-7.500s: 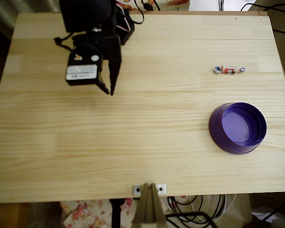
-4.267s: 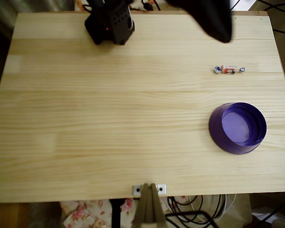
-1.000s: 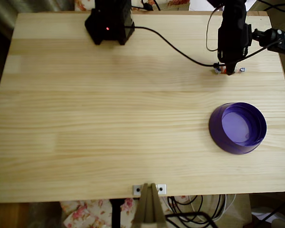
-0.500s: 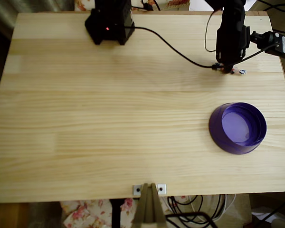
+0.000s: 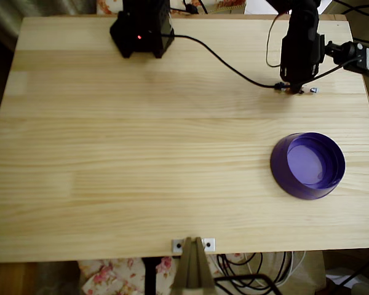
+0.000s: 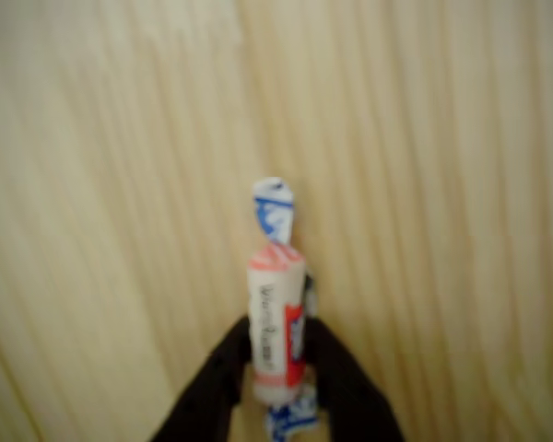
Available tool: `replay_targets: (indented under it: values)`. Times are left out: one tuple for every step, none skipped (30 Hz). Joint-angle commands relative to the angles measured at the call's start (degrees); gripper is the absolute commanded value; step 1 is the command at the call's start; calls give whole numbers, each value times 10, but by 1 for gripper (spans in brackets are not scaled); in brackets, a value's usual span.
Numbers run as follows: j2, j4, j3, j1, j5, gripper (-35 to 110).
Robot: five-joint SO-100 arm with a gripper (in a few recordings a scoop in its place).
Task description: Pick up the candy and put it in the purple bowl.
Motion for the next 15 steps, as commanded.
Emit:
replay_targets:
  values:
    - [87, 24, -47, 22, 1, 0]
    - [98, 33, -55, 30, 2, 0]
    - [110, 43, -67, 38, 3, 0]
    - [122, 53, -77, 46, 4, 0]
    - [134, 62, -87, 53, 4, 0]
    - [145, 70, -98, 59, 6, 0]
    - [156, 78, -107, 65, 9, 0]
    - [167, 85, -117, 70, 11, 0]
    - [177, 91, -124, 75, 12, 0]
    - [186, 98, -131, 80, 15, 0]
    - [196, 101, -136, 85, 19, 0]
    - [204, 103, -142, 91, 25, 0]
    - [211, 103, -147, 97, 32, 0]
    - [214, 100, -150, 104, 40, 0]
    - [215, 97, -155, 112, 48, 0]
